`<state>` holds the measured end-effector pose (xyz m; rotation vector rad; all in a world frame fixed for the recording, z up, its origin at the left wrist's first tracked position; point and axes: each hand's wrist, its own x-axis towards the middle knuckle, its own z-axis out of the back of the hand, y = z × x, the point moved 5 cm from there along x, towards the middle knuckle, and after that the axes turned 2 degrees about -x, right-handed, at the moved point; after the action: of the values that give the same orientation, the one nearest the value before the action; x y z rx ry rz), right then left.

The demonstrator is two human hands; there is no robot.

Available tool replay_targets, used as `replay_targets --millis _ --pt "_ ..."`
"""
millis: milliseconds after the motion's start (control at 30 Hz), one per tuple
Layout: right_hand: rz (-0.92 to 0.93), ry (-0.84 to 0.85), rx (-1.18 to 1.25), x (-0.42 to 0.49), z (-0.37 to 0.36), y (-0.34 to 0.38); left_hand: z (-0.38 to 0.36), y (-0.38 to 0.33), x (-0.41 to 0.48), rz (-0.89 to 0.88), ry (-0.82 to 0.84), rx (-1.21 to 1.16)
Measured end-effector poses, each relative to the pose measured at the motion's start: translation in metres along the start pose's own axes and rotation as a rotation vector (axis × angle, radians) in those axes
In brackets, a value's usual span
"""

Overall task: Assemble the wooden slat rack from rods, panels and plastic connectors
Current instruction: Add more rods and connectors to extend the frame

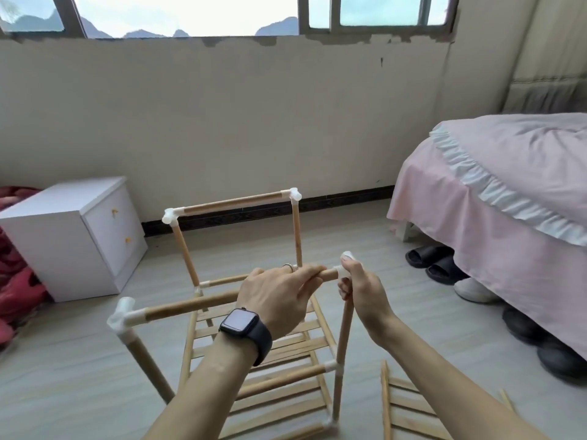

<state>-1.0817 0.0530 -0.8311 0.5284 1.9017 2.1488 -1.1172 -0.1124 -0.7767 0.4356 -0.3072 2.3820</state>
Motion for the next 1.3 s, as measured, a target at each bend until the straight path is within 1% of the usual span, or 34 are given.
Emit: replay_targets --millis 333,433,500,567,633,667,700,767,800,833,867,900,933,967,1000,1033,1067,1167,1300 --pt "0.085 0.039 -0.065 -0.01 -0.005 0.004 -0.005 -0.007 -0.004 -0.003 -0.029 0.063" --pt "0.11 0.022 -0.127 -0.011 -0.012 0.008 -0.007 -0.006 -0.003 0.01 -0.045 0.084" --pt "0.119 0.004 -0.156 -0.011 -0.014 0.01 -0.008 -0.008 -0.002 0.005 -0.028 0.091" --pt "0.126 0.015 -0.162 -0.014 -0.013 0.011 -0.006 -0.011 -0.004 -0.01 -0.002 0.064" --pt "0.107 0.04 -0.124 -0.014 -0.009 0.009 0.001 -0.007 -0.01 -0.023 0.031 -0.01" --pt "0.089 0.043 -0.095 -0.013 -0.005 0.006 0.008 0.001 -0.016 -0.015 0.013 -0.053" --pt "0.071 0.041 -0.075 -0.011 -0.003 0.005 0.02 0.014 -0.024 0.015 -0.032 -0.076" --pt "0.049 0.032 -0.062 -0.007 -0.002 0.006 0.049 0.053 -0.046 0.128 -0.203 -0.036" --pt "0.044 0.03 -0.053 -0.004 -0.004 0.008 0.063 0.077 -0.059 0.216 -0.293 0.011" --pt "0.035 0.024 -0.038 -0.003 -0.007 0.01 0.074 0.102 -0.072 0.327 -0.348 0.039" --pt "0.023 0.014 -0.018 -0.001 -0.009 0.011 0.079 0.126 -0.085 0.454 -0.365 0.02" --pt "0.009 0.001 0.001 0.0 -0.011 0.013 0.079 0.146 -0.096 0.579 -0.345 -0.078" --pt "0.0 -0.009 0.014 0.0 -0.012 0.014 0.073 0.162 -0.105 0.698 -0.303 -0.264" --pt "-0.004 -0.013 0.023 0.0 -0.013 0.014 0.064 0.17 -0.112 0.797 -0.261 -0.523" --pt "0.002 -0.009 0.027 0.0 -0.014 0.014 0.053 0.172 -0.116 0.868 -0.24 -0.778" --pt "0.011 0.001 0.031 0.0 -0.015 0.013 0.044 0.172 -0.119 0.914 -0.25 -0.957" --pt "0.021 0.011 0.032 0.0 -0.016 0.012 0.04 0.171 -0.121 0.926 -0.291 -1.048" --pt "0.047 0.009 0.006 0.0 -0.016 0.009 0.039 0.172 -0.121 0.928 -0.448 -1.037" --pt "0.045 -0.029 -0.01 -0.004 -0.017 0.008 0.037 0.174 -0.121 0.915 -0.458 -1.015"
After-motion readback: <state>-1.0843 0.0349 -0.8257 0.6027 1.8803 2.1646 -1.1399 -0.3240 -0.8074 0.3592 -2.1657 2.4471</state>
